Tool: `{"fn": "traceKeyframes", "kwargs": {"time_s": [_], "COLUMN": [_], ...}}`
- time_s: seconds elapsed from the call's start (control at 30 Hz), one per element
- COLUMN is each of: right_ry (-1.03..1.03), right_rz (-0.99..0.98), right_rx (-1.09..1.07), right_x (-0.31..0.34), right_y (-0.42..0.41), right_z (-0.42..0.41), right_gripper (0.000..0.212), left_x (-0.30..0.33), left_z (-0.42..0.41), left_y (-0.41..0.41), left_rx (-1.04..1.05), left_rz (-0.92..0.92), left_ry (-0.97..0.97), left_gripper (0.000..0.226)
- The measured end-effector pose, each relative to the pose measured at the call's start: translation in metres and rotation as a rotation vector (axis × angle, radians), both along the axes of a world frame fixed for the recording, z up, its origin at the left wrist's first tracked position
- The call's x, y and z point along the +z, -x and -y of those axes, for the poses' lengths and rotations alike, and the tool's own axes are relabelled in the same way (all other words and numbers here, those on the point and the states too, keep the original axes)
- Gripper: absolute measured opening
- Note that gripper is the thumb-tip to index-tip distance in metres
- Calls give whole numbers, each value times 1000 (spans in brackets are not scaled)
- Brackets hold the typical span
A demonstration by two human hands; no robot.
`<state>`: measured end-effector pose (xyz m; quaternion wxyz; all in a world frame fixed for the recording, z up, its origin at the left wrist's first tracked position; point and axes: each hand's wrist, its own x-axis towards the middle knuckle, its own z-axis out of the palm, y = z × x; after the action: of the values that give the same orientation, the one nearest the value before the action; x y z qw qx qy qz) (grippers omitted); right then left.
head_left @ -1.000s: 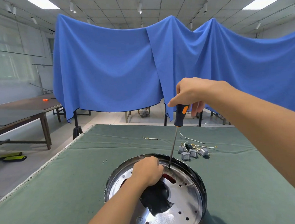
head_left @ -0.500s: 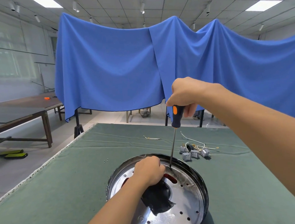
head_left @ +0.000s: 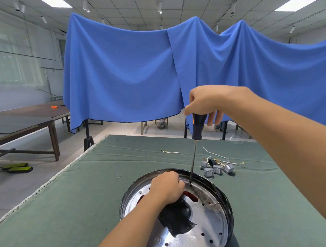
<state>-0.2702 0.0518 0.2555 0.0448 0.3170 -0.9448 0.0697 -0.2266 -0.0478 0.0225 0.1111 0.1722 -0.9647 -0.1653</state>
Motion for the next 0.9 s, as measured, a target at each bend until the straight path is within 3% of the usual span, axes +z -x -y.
{"fn": "traceKeyframes", "kwargs": {"time_s": [0.1,0.27,0.43,0.53,0.63,0.8,0.9], "right_ry": [23,-50,-84,-58,-76,-53,-15], "right_rz": [79,-254,56,-30,-140,68,-16], "right_rx": [71,-33,79,58,11,68,-16], "right_x": [2,-4,4,0,-3,1,-2], "right_y": [-1,-2,-8,-8,-10,-16,-15], "right_z": [0,-3,1,2,3,8,7], "right_gripper": [14,26,24,17,27,17,12], "left_x": [0,0,1,1,2,2,2], "left_z": [0,0,-1,-2,-2,-2,-3], "left_y": [0,-1,-1,-1,-3,-3,-3], "left_rx": [2,0,6,8,5,8,9], "left_rz": [-9,-16,-7,-1,0,7,6], "left_ry": [3,4,-6,-3,-4,-9,-8], "left_gripper": [20,20,19,19,19,19,19]}}
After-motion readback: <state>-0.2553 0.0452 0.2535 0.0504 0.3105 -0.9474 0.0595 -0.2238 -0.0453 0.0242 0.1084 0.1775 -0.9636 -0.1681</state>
